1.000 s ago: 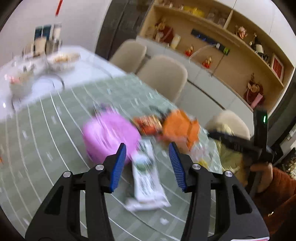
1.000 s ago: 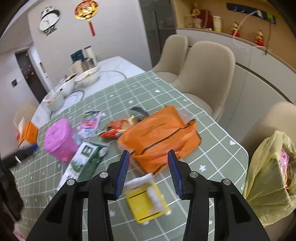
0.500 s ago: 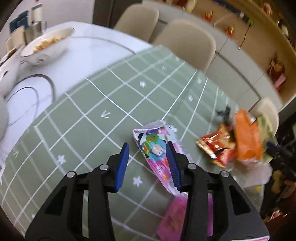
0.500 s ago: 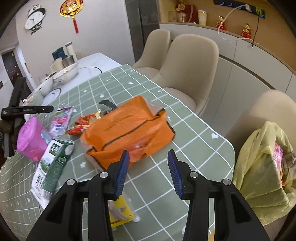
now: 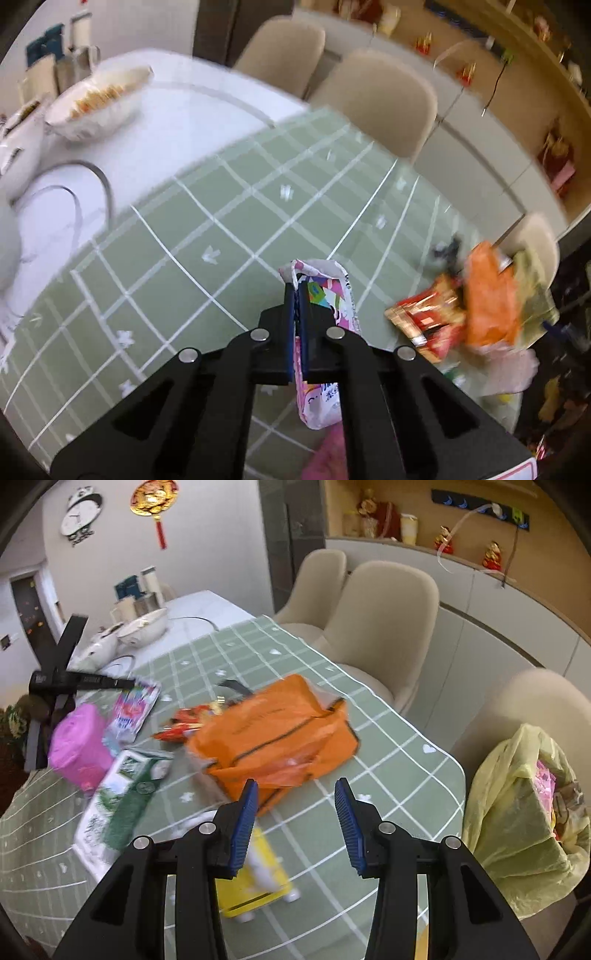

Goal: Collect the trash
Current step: 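Grasp the colorful printed wrapper with the left tool, then grasp the white Satine milk carton with the right tool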

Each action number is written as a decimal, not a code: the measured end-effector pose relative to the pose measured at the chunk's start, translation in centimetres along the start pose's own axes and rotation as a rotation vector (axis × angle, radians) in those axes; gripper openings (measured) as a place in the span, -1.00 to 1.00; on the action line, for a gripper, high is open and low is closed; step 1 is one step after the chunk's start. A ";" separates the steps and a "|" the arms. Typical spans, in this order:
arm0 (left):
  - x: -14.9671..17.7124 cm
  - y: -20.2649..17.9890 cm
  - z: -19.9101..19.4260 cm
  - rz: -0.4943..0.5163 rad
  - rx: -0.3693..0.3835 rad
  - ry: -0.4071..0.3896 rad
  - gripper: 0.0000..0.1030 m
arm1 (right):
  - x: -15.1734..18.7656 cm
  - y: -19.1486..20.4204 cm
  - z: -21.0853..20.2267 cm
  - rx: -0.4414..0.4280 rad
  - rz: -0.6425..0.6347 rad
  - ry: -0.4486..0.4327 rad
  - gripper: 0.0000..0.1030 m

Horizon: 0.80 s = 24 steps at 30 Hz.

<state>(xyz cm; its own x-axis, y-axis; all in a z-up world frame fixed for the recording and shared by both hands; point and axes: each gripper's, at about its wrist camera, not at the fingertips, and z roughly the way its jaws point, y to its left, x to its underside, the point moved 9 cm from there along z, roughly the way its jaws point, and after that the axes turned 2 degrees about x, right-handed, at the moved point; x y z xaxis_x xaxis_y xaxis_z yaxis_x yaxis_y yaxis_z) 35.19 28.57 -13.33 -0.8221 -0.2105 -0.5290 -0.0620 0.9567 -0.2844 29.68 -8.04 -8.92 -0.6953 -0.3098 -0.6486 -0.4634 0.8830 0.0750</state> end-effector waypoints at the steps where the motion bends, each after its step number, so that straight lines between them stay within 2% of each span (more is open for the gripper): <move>1: -0.6 -0.3 -1.9 -0.005 0.008 -0.042 -0.96 | 0.2 0.9 -0.3 -0.018 -0.008 0.001 -0.21; 5: -1.8 -1.5 -9.2 -0.017 0.026 -0.184 -0.96 | 0.9 4.7 -0.4 -0.112 -0.009 0.028 -0.21; 7: -1.7 -2.2 -12.3 -0.029 0.028 -0.230 -0.96 | 1.4 7.0 0.0 -0.144 -0.002 0.046 -0.19; 10: -0.1 -2.5 -16.4 -0.027 0.010 -0.274 -0.96 | 2.6 10.6 1.0 -0.224 0.005 0.095 -0.18; 15: 4.0 -3.1 -21.7 -0.061 0.029 -0.297 -0.96 | 3.0 14.4 0.9 -0.262 -0.012 0.090 -0.18; 18: 7.9 -3.7 -21.9 -0.079 0.026 -0.262 -0.96 | 3.0 15.7 1.5 -0.273 -0.009 0.106 -0.18; 21: 12.4 -3.8 -19.1 -0.095 0.004 -0.185 -0.96 | 3.2 16.1 2.8 -0.250 0.023 0.145 -0.19; 24: 17.9 -3.3 -15.1 -0.130 -0.061 -0.085 -0.96 | 2.7 16.4 3.4 -0.202 0.053 0.137 -0.19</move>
<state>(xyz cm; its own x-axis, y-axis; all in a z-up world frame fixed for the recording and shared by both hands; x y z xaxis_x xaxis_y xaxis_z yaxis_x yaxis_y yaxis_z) 12.15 24.66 -9.80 -0.7542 -0.3474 -0.5572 -0.2015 0.9301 -0.3070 22.11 6.80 -12.04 -0.7830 -0.3221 -0.5322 -0.5154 0.8148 0.2653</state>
